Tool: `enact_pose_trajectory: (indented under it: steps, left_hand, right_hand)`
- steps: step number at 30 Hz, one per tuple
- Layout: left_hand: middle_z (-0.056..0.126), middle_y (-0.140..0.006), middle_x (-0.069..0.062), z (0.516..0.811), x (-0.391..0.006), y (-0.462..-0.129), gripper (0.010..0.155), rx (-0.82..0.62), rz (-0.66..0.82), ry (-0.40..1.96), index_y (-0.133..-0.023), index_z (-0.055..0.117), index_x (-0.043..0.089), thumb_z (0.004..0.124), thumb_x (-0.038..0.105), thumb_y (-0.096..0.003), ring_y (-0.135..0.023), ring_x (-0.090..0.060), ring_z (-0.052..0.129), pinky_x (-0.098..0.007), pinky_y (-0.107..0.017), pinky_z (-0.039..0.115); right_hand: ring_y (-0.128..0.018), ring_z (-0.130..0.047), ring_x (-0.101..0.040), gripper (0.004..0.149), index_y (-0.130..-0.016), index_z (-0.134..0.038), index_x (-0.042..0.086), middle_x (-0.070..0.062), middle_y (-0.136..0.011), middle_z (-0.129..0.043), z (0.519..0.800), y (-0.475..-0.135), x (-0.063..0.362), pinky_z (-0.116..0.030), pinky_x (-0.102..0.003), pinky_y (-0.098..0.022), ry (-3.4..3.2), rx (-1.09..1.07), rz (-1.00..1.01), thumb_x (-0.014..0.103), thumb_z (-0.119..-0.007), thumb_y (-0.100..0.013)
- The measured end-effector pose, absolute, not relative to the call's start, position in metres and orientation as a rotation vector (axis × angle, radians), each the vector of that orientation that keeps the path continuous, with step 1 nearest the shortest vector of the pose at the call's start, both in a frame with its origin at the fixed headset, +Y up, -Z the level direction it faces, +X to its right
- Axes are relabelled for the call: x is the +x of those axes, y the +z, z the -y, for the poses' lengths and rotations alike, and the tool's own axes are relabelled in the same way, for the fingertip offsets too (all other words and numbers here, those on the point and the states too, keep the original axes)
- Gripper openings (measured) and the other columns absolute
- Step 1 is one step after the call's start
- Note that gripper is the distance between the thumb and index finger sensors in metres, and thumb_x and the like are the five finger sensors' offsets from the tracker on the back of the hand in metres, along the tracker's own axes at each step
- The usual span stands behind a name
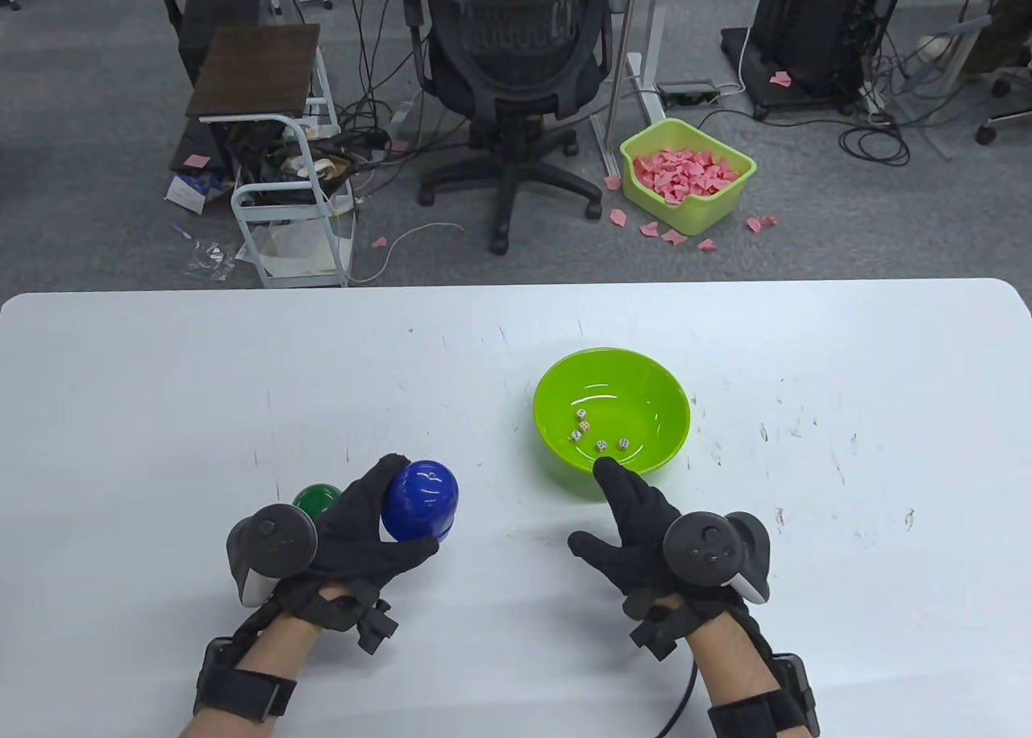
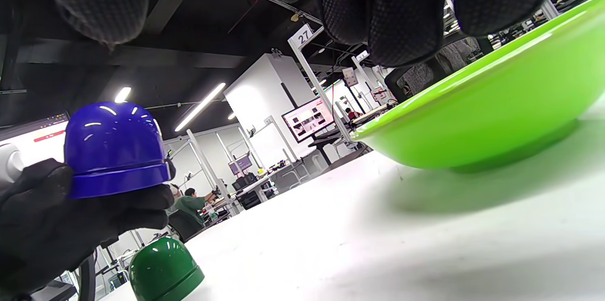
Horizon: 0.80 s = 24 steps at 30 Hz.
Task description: Pour dice into bowl
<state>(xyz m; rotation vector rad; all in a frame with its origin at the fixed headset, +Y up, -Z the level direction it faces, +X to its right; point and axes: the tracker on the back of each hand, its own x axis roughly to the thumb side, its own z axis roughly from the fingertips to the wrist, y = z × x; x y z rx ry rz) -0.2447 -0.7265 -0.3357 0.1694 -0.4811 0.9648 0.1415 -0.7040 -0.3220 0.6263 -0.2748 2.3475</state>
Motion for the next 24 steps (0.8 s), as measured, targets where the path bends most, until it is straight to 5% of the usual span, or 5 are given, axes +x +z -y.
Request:
enact_pose_trajectory:
  steps: [12,24]
  left_hand:
    - [0.072,-0.107,-0.013,0.723,-0.239,-0.326,0.101,0.034,0.513,0.842,-0.109,0.049,0.018,0.097,0.066,-0.0336,-0.102,-0.039,0.067,-0.066,-0.076,0.058]
    - [0.074,-0.106,-0.013,0.752,-0.248,-0.309,0.101,-0.158,0.506,0.653,-0.109,0.050,0.017,0.097,0.065,-0.0332,-0.103,-0.040,0.065,-0.066,-0.077,0.055]
  right_hand:
    - [-0.079,-0.076,-0.059,0.090,-0.110,-0.042,0.002,-0.036,-0.106,-0.062,0.700,-0.325,0.152,-0.063,-0.076,-0.058,2.302,0.572,0.293,0.059,-0.076,-0.050]
    - [-0.079,-0.077,-0.058,0.090,-0.110,-0.042,0.002,-0.035,-0.107,-0.062,0.701,-0.324,0.150,-0.064,-0.076,-0.057,2.318,0.583,0.281,0.059,-0.076,-0.049]
